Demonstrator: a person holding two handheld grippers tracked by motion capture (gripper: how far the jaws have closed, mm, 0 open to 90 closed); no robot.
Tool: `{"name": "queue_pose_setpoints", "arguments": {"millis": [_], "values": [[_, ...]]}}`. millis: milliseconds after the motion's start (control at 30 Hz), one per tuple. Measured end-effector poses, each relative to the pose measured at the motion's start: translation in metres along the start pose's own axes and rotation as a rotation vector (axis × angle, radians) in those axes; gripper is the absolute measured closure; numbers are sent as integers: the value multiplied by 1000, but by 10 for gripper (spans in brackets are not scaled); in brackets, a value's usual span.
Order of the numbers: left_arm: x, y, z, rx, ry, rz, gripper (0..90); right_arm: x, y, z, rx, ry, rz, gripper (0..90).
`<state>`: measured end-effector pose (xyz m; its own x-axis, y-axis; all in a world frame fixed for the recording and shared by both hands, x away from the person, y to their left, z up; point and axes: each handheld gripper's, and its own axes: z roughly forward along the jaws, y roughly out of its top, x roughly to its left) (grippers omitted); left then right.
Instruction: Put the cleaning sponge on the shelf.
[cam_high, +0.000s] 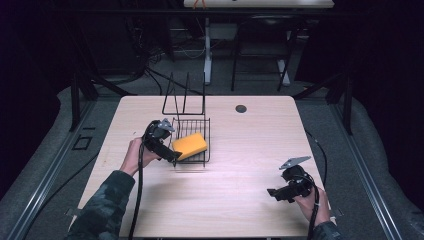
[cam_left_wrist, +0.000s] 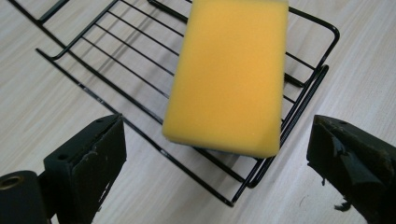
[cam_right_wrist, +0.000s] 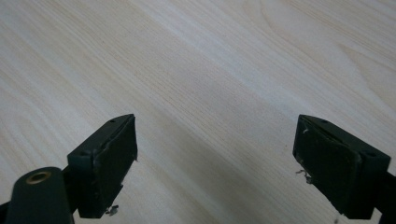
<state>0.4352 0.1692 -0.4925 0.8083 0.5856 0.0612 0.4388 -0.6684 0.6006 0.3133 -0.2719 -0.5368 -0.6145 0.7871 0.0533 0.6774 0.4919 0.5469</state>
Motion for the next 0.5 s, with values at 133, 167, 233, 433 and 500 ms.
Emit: {"name": "queue_pose_setpoints", "arguments": {"millis": [133,167,233,433,500], "values": [[0,-8,-11,-9,25,-16,49,1,0,0,1,-1,-10,133],[0,-10,-13,-8,29,-18,45,1,0,0,2,-2,-5,133],[0,-15,-20,-9,51,-29,44,1,0,0,3,-4,-7,133],[0,-28,-38,-24,100,-74,25,1,0,-1,3,-10,-9,133],[-1,-32,-42,-22,112,-87,19,1,0,-1,-4,-8,-7,133]]}}
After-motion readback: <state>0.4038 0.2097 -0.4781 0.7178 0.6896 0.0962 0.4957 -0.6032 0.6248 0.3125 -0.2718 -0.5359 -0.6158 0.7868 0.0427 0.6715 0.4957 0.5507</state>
